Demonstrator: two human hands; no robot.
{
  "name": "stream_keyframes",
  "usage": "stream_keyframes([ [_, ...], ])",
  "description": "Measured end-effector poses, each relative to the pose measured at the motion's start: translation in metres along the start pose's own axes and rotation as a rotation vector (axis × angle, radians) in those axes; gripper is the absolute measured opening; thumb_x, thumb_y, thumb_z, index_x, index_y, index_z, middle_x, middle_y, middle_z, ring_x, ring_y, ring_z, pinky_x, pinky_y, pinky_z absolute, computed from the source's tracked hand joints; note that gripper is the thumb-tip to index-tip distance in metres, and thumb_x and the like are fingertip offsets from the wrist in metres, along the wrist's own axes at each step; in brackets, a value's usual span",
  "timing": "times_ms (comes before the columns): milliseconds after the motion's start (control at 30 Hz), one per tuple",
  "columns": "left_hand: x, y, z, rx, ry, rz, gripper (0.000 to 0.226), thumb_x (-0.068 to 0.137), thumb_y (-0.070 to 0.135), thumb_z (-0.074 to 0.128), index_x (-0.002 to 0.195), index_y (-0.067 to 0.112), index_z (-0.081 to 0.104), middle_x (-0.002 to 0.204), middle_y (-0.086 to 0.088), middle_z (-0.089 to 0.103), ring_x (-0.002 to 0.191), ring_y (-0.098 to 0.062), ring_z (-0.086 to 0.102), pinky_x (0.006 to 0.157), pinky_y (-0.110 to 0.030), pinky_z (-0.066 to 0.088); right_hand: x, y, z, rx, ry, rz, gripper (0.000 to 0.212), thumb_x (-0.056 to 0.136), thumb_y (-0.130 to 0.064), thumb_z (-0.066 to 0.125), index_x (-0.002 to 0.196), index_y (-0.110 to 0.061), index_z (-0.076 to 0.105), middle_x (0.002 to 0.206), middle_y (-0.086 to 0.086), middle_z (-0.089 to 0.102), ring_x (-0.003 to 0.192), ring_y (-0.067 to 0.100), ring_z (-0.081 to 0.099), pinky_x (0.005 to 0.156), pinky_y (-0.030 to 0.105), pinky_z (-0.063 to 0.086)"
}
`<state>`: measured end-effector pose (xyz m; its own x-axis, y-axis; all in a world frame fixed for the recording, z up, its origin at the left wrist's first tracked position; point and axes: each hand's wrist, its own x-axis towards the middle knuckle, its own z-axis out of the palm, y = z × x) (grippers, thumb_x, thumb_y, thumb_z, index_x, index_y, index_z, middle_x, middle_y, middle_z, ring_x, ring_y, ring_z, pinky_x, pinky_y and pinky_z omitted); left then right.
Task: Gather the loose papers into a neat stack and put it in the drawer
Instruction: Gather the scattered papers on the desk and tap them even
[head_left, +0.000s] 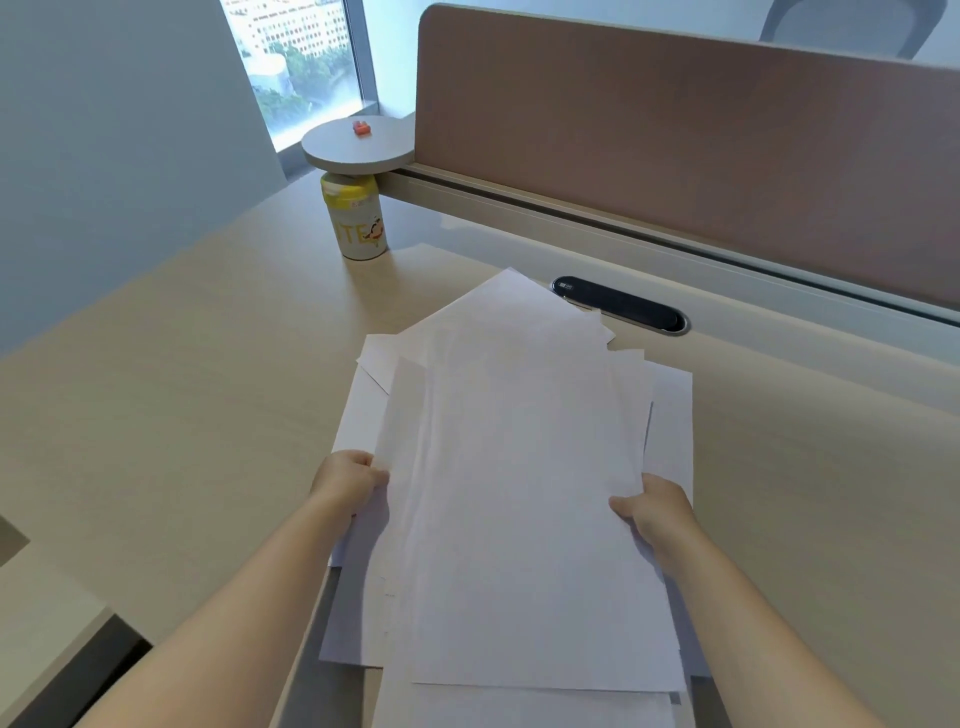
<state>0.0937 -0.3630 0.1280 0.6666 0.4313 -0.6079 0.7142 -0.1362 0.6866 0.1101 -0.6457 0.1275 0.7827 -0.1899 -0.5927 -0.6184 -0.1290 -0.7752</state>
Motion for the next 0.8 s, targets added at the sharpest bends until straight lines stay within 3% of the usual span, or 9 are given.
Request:
stream_keyframes([
  [133,0.003,-0.006,-0.001,-0.018,-0.062,-0.001,0.034,0.092,0.012,0.043,0.058,0.010,0.046,0.067,-0.010,0.041,0.061,-0.025,0.041,0.060,-0.030,0.030,0.001,0.000,0.006,0.062,-0.016,-0.037,0.041,0.085,0.017,0.045,0.125,0.010,0.049,0.126,0.019,0.056,0.118,0.037,0.052,0.100,0.036,0.038],
  [233,-0.008,-0.004,0.005,-0.079,-0.191,0.009,0.031,0.092,0.022,0.050,0.113,-0.001,0.054,0.107,-0.009,0.056,0.107,-0.033,0.056,0.094,-0.043,0.043,-0.003,0.002,0.022,0.031,-0.076,-0.042,0.036,0.085,0.015,0.045,0.120,0.011,0.053,0.123,0.025,0.058,0.115,0.039,0.054,0.099,0.039,0.041],
  [267,-0.010,-0.004,0.008,-0.073,-0.222,0.054,0.027,0.090,0.014,0.054,0.113,0.001,0.053,0.110,-0.010,0.060,0.106,-0.031,0.057,0.096,-0.043,0.044,-0.003,0.003,0.027,0.018,-0.083,-0.043,0.034,0.085,0.015,0.045,0.118,0.011,0.054,0.122,0.026,0.058,0.114,0.040,0.055,0.099,0.039,0.042],
  [400,-0.013,-0.007,0.011,-0.031,-0.125,0.259,0.023,0.086,-0.004,0.050,0.085,0.019,0.055,0.089,-0.009,0.062,0.081,-0.026,0.055,0.075,-0.033,0.044,-0.008,0.000,0.034,-0.046,-0.088,-0.037,0.023,0.083,0.011,0.051,0.105,0.015,0.059,0.114,0.027,0.063,0.104,0.039,0.061,0.097,0.043,0.047],
  [467,-0.014,-0.005,0.008,-0.086,-0.102,0.316,0.028,0.086,-0.005,0.049,0.079,0.022,0.055,0.080,-0.002,0.058,0.072,-0.018,0.054,0.067,-0.026,0.043,-0.010,-0.007,0.031,-0.146,-0.058,-0.064,0.008,0.082,0.004,0.055,0.080,0.010,0.060,0.084,0.023,0.065,0.079,0.036,0.064,0.076,0.041,0.053],
  [533,-0.012,0.000,0.003,-0.164,-0.076,0.347,0.031,0.085,-0.007,0.050,0.074,0.021,0.056,0.073,-0.001,0.056,0.066,-0.014,0.050,0.061,-0.023,0.040,-0.008,-0.013,0.028,-0.197,-0.013,-0.107,0.028,0.084,-0.004,0.057,0.060,-0.008,0.043,0.062,0.009,0.045,0.056,0.023,0.046,0.052,0.027,0.036],
  [600,-0.006,0.008,-0.003,-0.229,-0.056,0.355,0.033,0.084,-0.010,0.050,0.071,0.020,0.056,0.069,-0.002,0.055,0.062,-0.013,0.052,0.059,-0.020,0.041,-0.009,-0.021,0.028,-0.218,0.045,-0.143,0.012,0.086,-0.012,0.057,0.074,-0.009,0.056,0.081,0.009,0.054,0.078,0.027,0.054,0.063,0.028,0.042],
  [667,0.003,0.018,-0.009,-0.283,-0.053,0.345,0.029,0.084,-0.012,0.049,0.073,0.014,0.055,0.064,-0.001,0.056,0.048,-0.002,0.057,0.051,-0.012,0.045,-0.003,-0.023,0.024,-0.297,0.150,-0.102,0.032,0.087,-0.020,0.056,0.116,-0.007,0.059,0.127,0.013,0.052,0.118,0.033,0.049,0.095,0.038,0.042],
  [800,0.029,0.042,-0.017,-0.302,-0.117,0.316,0.023,0.086,-0.010,0.048,0.099,0.008,0.054,0.070,-0.001,0.058,0.062,-0.013,0.054,0.057,-0.016,0.047,0.009,-0.028,0.014,-0.309,0.271,-0.026,0.054,0.086,-0.018,0.055,0.137,-0.005,0.041,0.146,0.017,0.036,0.132,0.036,0.037,0.106,0.040,0.034],
])
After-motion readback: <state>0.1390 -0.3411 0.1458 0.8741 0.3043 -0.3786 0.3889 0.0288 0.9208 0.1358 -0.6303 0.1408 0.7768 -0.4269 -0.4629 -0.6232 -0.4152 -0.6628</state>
